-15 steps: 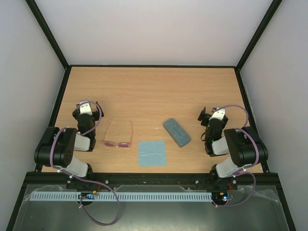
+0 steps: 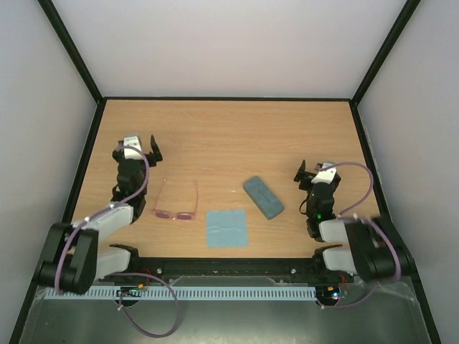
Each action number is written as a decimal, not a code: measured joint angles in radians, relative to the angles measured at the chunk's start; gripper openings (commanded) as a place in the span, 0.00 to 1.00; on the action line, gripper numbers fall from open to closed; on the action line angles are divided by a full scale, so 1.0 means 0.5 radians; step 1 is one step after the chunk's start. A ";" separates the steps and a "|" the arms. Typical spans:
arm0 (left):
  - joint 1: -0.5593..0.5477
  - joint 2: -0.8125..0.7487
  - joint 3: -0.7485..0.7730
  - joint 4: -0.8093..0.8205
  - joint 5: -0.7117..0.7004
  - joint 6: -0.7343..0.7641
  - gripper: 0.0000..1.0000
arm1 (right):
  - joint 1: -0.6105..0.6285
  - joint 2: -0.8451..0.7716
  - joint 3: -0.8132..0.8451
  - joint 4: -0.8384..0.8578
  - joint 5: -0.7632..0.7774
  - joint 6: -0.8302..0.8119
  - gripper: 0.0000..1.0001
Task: Organize the sunglasses
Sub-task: Pick up the sunglasses case from the center of the board.
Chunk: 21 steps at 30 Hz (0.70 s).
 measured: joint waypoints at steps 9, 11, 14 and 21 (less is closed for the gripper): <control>-0.162 -0.588 0.548 -0.929 0.314 -0.529 0.99 | 0.145 -1.291 0.718 -1.343 -0.539 0.415 0.99; -0.168 -0.657 0.661 -1.087 0.452 -0.685 1.00 | 0.147 -1.340 0.869 -1.555 -0.712 0.486 0.99; -0.158 -0.701 0.786 -1.241 0.649 -0.871 0.99 | 0.154 -1.300 1.017 -1.869 -0.800 0.625 0.99; 0.071 -0.658 0.525 -1.227 1.003 -1.459 0.99 | 0.208 -0.459 1.714 -2.819 -0.860 0.667 0.99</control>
